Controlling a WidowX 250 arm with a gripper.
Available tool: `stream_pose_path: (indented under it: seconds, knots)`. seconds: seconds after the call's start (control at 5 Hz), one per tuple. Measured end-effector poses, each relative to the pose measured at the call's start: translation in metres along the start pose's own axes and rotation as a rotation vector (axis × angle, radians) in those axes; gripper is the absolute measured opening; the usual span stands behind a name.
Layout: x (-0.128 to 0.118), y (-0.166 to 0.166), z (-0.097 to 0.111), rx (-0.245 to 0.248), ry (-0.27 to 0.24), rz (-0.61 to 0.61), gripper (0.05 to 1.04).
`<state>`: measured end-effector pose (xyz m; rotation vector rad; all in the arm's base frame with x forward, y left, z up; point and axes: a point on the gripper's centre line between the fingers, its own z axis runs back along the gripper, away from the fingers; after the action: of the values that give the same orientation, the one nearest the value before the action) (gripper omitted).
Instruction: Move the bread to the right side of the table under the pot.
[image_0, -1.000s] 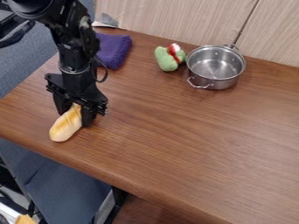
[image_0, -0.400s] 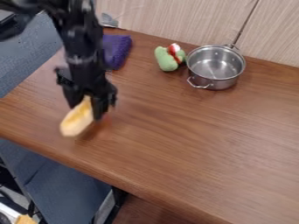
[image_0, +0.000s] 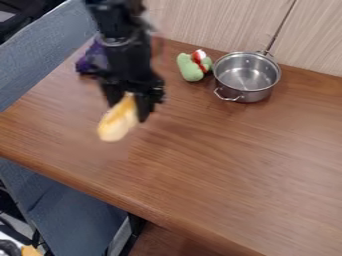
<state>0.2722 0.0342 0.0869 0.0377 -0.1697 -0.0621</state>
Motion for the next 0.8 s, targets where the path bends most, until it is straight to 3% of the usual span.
stream_pose_path:
  seconds: [0.2,0.4,0.6,0.8]
  knots:
    - [0.021,-0.043,0.003,0.004,-0.025,-0.091,0.637]
    - [0.041,-0.066,0.001,-0.026,-0.017,-0.099,0.636]
    - [0.058,-0.098,-0.011,-0.051,0.006,-0.156,0.637]
    - [0.073,-0.114,-0.028,-0.031,0.029,-0.19,0.637]
